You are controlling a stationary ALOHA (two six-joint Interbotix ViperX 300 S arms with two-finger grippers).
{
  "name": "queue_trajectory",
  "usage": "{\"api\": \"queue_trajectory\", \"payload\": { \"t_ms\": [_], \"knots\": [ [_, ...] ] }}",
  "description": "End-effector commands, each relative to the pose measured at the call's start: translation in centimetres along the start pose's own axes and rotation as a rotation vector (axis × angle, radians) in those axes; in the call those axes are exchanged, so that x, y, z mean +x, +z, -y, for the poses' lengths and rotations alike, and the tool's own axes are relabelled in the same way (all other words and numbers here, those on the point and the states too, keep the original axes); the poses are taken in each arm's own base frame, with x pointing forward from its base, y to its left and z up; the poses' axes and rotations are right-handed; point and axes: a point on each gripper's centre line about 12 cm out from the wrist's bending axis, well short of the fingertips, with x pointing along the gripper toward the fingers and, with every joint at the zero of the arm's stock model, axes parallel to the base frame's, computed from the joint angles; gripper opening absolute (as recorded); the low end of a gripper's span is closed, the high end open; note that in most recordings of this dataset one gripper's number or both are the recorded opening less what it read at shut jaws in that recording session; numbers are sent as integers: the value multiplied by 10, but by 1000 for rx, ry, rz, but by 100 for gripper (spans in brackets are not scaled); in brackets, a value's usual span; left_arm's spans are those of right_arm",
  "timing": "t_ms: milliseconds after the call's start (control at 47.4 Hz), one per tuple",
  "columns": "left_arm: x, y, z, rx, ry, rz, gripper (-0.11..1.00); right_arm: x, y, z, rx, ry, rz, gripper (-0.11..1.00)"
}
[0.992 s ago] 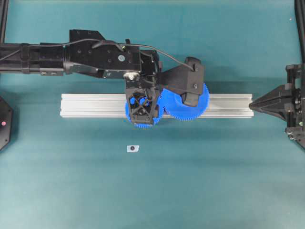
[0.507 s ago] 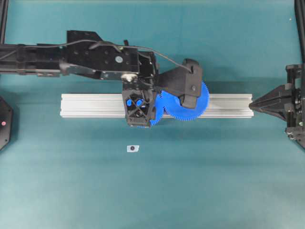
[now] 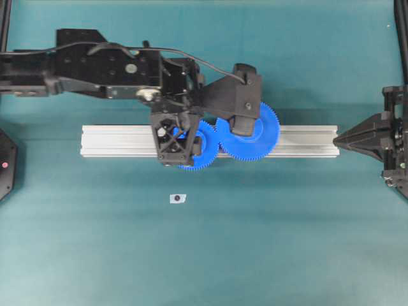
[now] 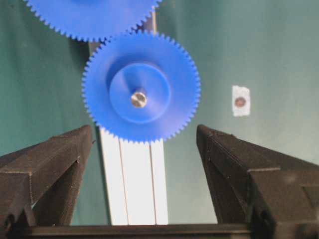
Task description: Find the location of the shaft and insert the small gear.
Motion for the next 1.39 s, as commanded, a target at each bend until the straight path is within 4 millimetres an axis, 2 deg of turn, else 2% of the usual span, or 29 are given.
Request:
{"api": "queue_trajectory", "payload": {
  "t_ms": [0, 1372],
  "knots": [
    [-23, 1, 0, 4, 11, 56, 80, 0, 4, 0, 9, -1, 11, 3],
    [-24, 1, 7, 17, 6, 59, 80, -4, 5, 0, 10, 3, 32, 3]
  ]
}}
